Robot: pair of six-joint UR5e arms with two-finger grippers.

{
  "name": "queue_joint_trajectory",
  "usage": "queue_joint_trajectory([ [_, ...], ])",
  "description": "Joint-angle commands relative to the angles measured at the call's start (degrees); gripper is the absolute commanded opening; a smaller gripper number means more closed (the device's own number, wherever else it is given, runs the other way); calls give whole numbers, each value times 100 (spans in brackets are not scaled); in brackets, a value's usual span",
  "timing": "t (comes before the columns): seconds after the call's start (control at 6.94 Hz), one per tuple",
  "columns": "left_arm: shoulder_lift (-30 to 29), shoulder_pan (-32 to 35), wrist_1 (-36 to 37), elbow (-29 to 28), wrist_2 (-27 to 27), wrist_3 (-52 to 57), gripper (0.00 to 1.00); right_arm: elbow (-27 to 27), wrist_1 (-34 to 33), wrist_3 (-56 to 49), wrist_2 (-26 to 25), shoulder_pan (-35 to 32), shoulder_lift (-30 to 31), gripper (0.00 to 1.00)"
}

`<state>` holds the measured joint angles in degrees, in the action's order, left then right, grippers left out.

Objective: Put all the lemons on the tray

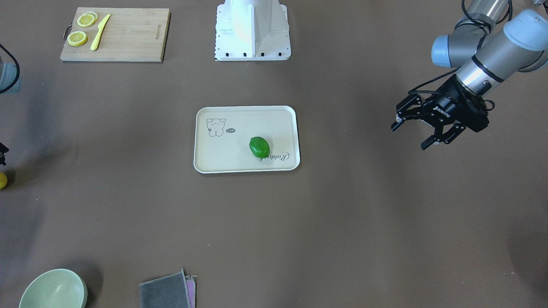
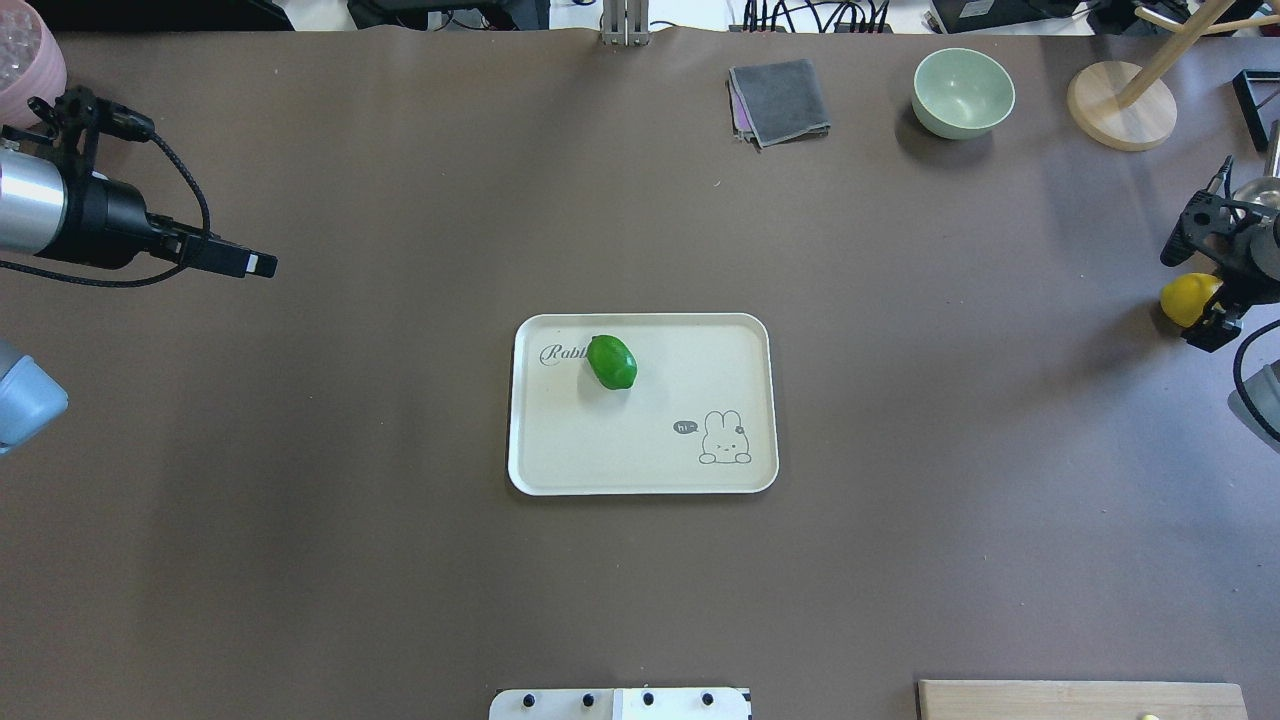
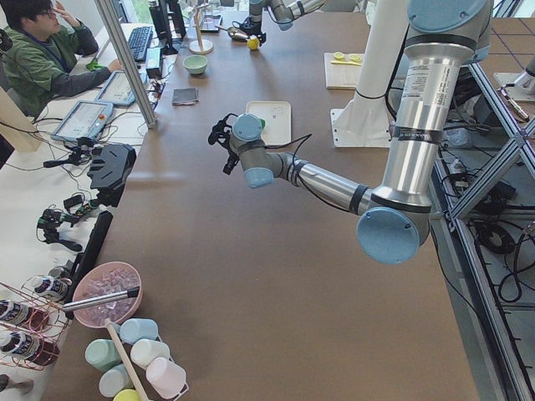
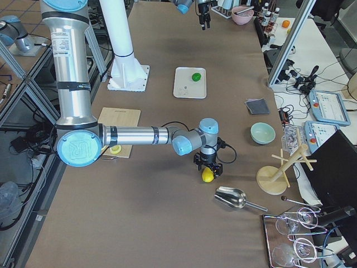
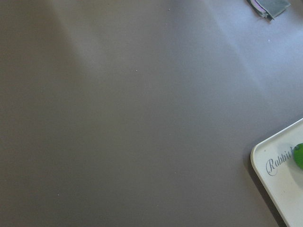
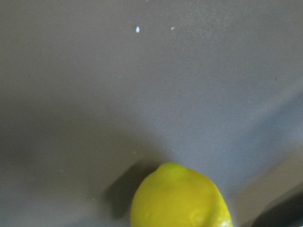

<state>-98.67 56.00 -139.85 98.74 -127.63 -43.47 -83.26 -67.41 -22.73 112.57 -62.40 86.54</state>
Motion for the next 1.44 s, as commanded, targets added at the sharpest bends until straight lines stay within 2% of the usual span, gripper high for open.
queue_joint_trajectory([
  [0.0, 23, -2, -34, -4, 1, -3, 99, 55, 0, 14, -7, 43, -32, 53],
  [0.14, 23, -2, -42, -4, -8, -3, 99, -6, 0, 83, -7, 43, -58, 17],
  [0.29, 23, -10, -42, 5, -8, -3, 99, -207, -26, 336, 45, 0, -93, 0],
  [0.58, 23, -10, -42, 22, -8, -47, 99, -899, -96, 2882, 203, 78, -93, 0],
  [0.86, 23, -10, -42, 13, 1, -56, 99, -1620, -88, 5597, 686, 742, -276, 0],
  [1.15, 14, -19, -51, 31, 1, -73, 99, -1808, -97, 8115, 583, 1769, -1126, 0],
  [1.3, 14, -28, -77, 31, 1, -82, 99, -1791, -105, 9022, 225, 2323, -1565, 0],
])
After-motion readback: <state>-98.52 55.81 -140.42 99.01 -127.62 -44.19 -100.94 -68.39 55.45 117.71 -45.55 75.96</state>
